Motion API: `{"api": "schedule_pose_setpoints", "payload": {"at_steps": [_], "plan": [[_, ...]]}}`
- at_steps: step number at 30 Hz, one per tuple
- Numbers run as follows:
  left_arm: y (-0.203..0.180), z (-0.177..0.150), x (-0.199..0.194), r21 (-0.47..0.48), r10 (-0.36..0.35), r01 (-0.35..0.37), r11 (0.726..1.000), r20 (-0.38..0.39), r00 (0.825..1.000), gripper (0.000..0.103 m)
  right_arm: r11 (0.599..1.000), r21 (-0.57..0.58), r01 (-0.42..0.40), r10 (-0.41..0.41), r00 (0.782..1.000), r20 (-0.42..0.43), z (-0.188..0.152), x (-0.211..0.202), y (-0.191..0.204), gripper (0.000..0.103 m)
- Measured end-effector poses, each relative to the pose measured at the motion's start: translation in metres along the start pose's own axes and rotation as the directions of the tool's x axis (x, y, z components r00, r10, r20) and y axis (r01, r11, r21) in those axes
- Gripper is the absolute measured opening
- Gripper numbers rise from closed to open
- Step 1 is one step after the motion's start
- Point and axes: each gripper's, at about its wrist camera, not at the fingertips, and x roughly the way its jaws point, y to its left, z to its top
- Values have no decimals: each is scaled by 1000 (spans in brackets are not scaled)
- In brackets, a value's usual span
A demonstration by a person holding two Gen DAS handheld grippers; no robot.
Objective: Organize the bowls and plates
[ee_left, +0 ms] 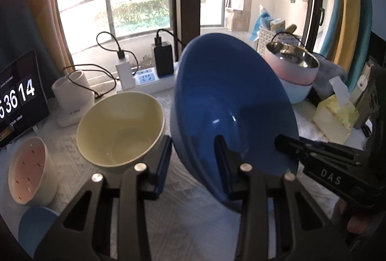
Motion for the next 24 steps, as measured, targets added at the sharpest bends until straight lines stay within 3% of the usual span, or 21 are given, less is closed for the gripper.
{"api": "schedule_pose_setpoints", "payload": {"at_steps": [24], "plan": [[9,-37,-68,-52,-62,62,997,11,998,38,999,-27,29,-28,999,42,-30,-67,25,16]]}}
